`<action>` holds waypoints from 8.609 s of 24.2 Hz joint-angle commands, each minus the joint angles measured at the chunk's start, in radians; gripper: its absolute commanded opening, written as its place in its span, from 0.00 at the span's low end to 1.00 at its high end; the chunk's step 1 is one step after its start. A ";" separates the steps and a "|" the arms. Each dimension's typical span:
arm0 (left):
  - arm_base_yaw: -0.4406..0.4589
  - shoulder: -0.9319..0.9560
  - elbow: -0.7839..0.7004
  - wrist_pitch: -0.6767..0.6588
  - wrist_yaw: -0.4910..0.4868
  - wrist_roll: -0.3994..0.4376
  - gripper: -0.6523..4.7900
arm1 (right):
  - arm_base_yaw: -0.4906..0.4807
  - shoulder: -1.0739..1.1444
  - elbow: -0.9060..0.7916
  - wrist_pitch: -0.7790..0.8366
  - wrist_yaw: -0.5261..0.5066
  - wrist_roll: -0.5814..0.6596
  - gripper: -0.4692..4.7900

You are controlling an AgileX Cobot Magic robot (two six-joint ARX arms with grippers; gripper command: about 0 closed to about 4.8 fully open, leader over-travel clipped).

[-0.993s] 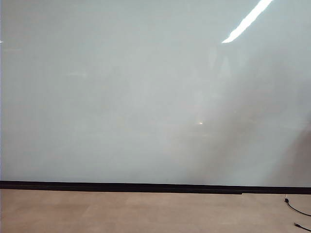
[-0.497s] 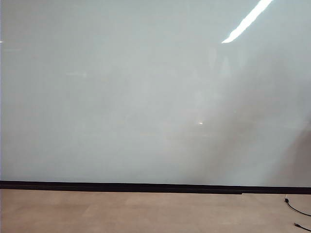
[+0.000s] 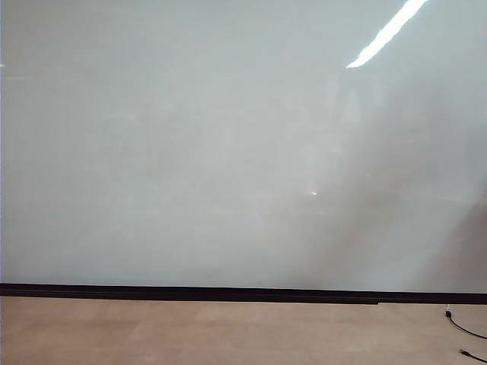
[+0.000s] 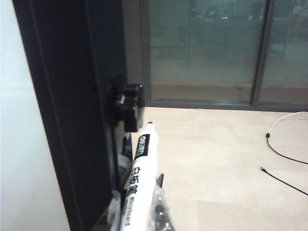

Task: Pick up the pen on the shelf to the right of the whiteboard and draw a cross mark.

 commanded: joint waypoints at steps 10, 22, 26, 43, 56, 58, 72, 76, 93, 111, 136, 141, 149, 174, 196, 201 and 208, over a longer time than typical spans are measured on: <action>0.000 0.000 0.003 0.007 0.004 0.004 0.11 | -0.028 -0.037 -0.021 0.010 0.065 0.005 0.07; 0.000 0.000 0.003 0.006 0.003 0.004 0.11 | 0.061 -0.402 -0.323 0.005 0.603 0.094 0.07; 0.000 0.000 0.003 0.007 0.001 0.004 0.11 | 0.207 -0.589 -0.502 0.005 0.719 0.185 0.07; 0.000 0.000 0.003 0.006 0.003 0.004 0.11 | 1.145 -0.713 -0.395 -0.300 0.766 0.330 0.07; 0.000 0.000 0.003 0.006 0.003 0.004 0.11 | 1.136 -0.357 -0.332 0.010 0.742 0.507 0.07; 0.000 0.000 0.003 0.006 0.003 0.004 0.11 | 1.123 -0.358 -0.326 0.010 0.726 0.471 0.07; 0.000 0.000 0.003 0.007 0.004 0.004 0.11 | 1.010 -0.333 -0.241 -0.022 0.481 0.387 0.07; 0.000 0.000 0.003 0.006 0.004 0.004 0.11 | 1.011 -0.298 -0.194 -0.027 0.439 0.400 0.07; 0.000 0.000 0.003 0.006 0.004 0.004 0.11 | 1.011 -0.284 -0.125 -0.010 0.429 0.405 0.07; 0.000 0.000 0.003 0.006 0.004 0.004 0.11 | 1.011 -0.284 -0.124 -0.071 0.542 0.416 0.07; 0.000 0.000 0.003 0.006 0.004 0.004 0.11 | 1.011 -0.288 -0.242 -0.041 0.717 0.423 0.07; 0.000 0.000 0.003 0.006 0.003 0.004 0.11 | 1.011 -0.288 -0.261 -0.048 0.761 0.423 0.07; 0.000 0.000 0.003 0.006 0.003 0.004 0.11 | 1.011 -0.288 -0.289 -0.060 0.812 0.424 0.07; 0.000 0.000 0.003 0.007 0.003 0.004 0.11 | 1.115 -0.449 -0.200 -0.367 0.640 0.005 0.07; 0.000 0.000 0.003 0.006 0.004 0.004 0.11 | 1.097 -0.446 -0.045 -0.602 0.651 -0.132 0.07; 0.000 0.000 0.003 0.006 0.004 0.004 0.11 | 1.085 -0.441 -0.031 -0.618 0.649 -0.138 0.07; 0.000 0.000 0.003 0.007 0.004 0.004 0.11 | 1.083 -0.433 -0.026 -0.616 0.664 -0.143 0.07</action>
